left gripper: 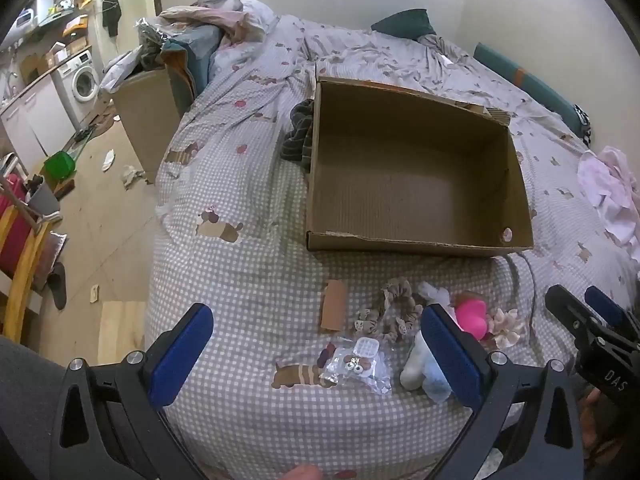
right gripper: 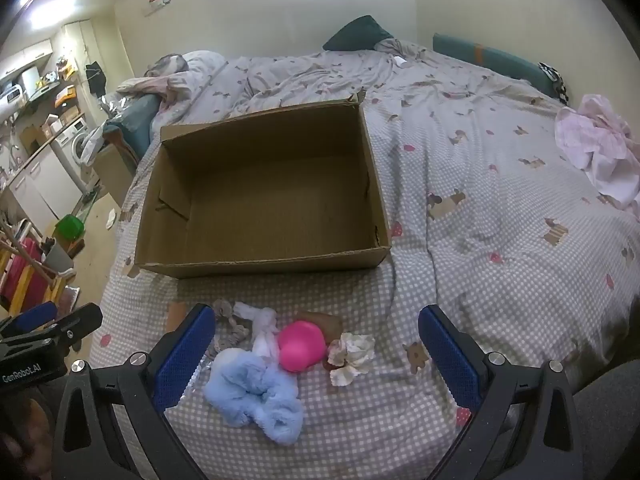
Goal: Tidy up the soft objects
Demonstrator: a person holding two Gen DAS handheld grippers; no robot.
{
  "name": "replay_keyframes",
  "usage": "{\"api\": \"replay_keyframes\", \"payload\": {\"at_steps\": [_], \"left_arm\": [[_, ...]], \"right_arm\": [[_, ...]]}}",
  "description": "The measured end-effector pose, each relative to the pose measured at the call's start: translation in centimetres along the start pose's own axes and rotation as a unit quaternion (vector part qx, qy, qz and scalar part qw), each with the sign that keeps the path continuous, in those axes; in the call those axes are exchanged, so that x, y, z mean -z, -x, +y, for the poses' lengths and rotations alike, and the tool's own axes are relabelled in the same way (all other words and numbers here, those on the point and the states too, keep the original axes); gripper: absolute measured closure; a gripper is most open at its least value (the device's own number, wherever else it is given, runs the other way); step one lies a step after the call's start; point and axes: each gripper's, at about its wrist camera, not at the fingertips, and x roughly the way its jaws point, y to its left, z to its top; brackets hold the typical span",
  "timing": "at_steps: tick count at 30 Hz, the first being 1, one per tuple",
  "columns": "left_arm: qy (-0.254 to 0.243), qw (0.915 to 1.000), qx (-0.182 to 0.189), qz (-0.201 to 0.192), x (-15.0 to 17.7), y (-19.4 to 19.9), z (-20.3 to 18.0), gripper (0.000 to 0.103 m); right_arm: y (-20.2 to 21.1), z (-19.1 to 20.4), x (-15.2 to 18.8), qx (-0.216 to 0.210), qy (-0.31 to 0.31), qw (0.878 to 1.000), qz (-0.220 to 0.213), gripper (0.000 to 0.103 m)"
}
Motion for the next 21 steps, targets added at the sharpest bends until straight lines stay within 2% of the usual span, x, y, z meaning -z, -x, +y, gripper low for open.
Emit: {"api": "replay_keyframes", "payload": {"at_steps": [21], "left_arm": [[0.0,1.0,0.0,0.0,0.14,-0.12,-0.24,0.0]], "right_arm": [[-0.12,-0.02,0.01,-0.002,-0.001,1.0,0.002,0.0]]}}
